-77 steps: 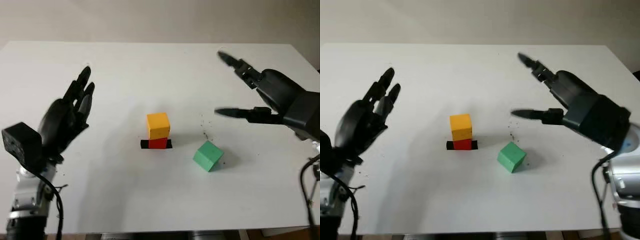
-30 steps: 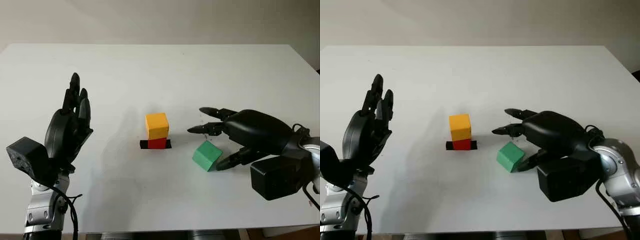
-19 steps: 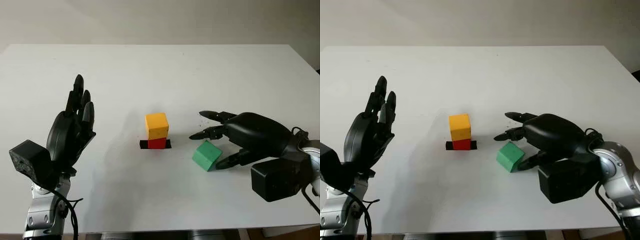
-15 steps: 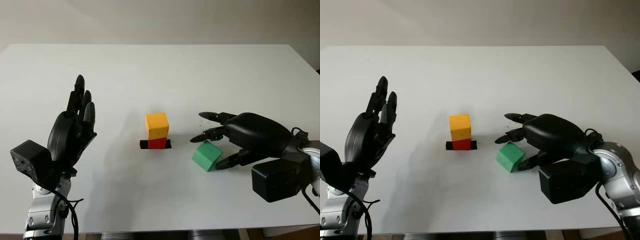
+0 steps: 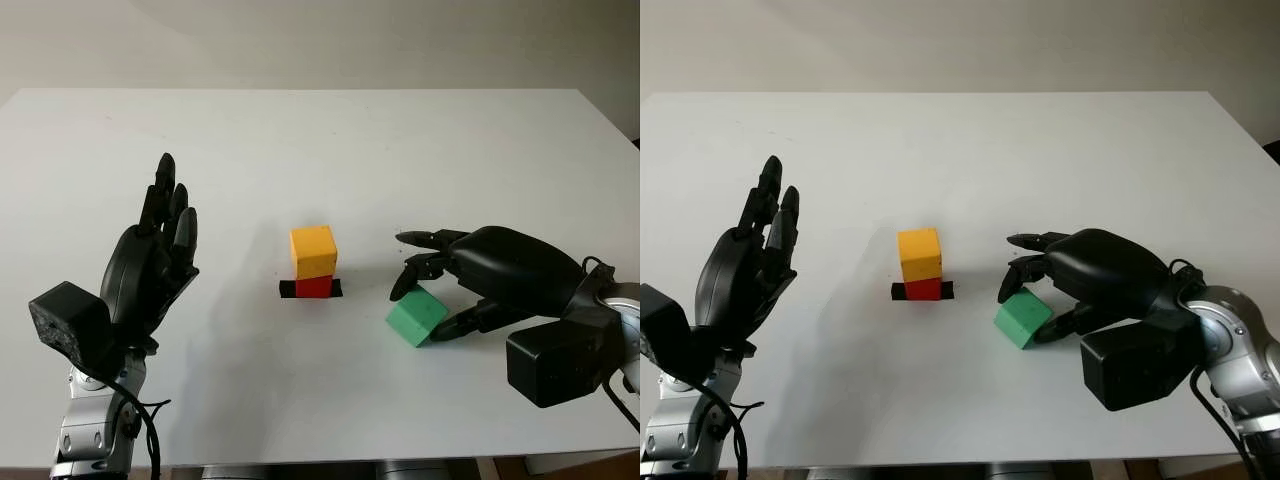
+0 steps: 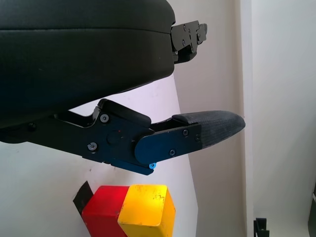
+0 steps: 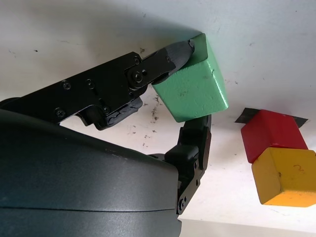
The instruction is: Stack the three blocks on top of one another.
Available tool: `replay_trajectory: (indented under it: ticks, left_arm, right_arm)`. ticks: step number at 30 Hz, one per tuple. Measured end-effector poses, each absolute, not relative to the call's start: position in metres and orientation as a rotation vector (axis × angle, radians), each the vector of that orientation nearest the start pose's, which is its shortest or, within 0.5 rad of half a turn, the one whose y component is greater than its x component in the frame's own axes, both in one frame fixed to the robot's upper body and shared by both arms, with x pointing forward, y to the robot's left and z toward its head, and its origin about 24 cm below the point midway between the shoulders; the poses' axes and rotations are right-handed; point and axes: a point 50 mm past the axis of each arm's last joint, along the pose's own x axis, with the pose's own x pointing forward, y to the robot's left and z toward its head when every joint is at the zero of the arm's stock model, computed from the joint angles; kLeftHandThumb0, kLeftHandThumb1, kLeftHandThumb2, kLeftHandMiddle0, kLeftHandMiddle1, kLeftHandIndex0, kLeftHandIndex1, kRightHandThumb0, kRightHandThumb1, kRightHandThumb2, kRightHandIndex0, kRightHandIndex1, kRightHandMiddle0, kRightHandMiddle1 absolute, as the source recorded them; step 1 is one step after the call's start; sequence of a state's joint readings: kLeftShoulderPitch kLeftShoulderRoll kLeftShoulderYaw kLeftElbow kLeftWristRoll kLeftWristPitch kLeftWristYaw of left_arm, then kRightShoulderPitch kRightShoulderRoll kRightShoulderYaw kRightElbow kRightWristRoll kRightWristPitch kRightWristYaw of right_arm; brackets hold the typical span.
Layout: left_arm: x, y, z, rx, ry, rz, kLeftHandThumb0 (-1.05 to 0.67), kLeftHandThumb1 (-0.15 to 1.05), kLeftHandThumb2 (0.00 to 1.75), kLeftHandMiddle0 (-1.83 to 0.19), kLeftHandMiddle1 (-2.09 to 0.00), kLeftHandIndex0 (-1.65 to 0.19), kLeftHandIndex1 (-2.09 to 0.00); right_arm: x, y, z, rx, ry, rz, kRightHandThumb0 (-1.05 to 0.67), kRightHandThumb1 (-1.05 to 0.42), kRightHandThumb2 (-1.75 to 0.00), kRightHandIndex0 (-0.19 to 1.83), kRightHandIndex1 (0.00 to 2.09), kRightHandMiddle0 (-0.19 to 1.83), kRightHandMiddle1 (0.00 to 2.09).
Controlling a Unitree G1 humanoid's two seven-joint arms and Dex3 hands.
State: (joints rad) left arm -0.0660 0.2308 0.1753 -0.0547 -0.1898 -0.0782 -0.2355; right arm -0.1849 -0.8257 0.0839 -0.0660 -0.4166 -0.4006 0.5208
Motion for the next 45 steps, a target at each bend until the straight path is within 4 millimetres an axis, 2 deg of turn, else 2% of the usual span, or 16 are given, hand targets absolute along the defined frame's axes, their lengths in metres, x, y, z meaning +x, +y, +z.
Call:
replay_trajectory:
  ticks: [7,12,16,23,27,31,38,45]
  left_arm:
    - [0.261,0.214,0.093,0.08,-0.23,-0.091,-0.71,1.05,0.59,0.19,-0.03,0.19,-0.02]
    - [0.259,0.214,0.092,0.086,-0.225,-0.09,-0.71,1.05,0.58,0.19,-0.05,0.19,-0.02]
    - [0.259,0.212,0.09,0.078,-0.225,-0.088,-0.71,1.05,0.58,0.19,-0.04,0.19,-0.02]
    - [0.258,0.207,0.089,0.061,-0.235,-0.084,-0.71,1.05,0.59,0.19,-0.05,0.19,-0.03]
    - [0.258,0.205,0.089,0.064,-0.242,-0.082,-0.7,1.05,0.6,0.19,-0.04,0.19,-0.01]
    - [0.258,0.205,0.088,0.064,-0.242,-0.081,-0.7,1.05,0.59,0.19,-0.02,0.19,0.0]
    - [0.259,0.204,0.087,0.055,-0.242,-0.07,-0.7,1.05,0.6,0.19,-0.03,0.19,-0.01]
    - [0.262,0.201,0.087,0.048,-0.253,-0.061,-0.69,1.05,0.61,0.19,-0.05,0.19,-0.03]
  right_arm:
    - [0.265,-0.213,0.136,-1.332,-0.254,0.713,-0.31,-0.91,-0.06,0.32,0.07,0.52,1.16]
    - [0.273,-0.218,0.143,-1.222,-0.2,0.66,-0.34,-0.9,-0.05,0.32,0.06,0.48,1.27]
    - [0.283,-0.221,0.161,-1.097,-0.186,0.614,-0.36,-0.9,-0.05,0.31,0.05,0.44,1.33]
    - [0.304,-0.216,0.203,-1.052,-0.182,0.577,-0.38,-0.89,-0.05,0.33,0.06,0.46,1.37]
    - [0.315,-0.211,0.226,-1.034,-0.172,0.547,-0.4,-0.89,-0.05,0.35,0.07,0.48,1.42]
    - [0.323,-0.203,0.239,-0.965,-0.172,0.559,-0.38,-0.9,-0.06,0.34,0.06,0.4,1.55]
    - [0.333,-0.181,0.249,-0.839,-0.084,0.593,-0.37,-0.94,-0.06,0.3,0.04,0.25,1.64]
    - [0.337,-0.158,0.251,-0.754,0.038,0.597,-0.45,-0.99,-0.06,0.27,0.03,0.17,1.75]
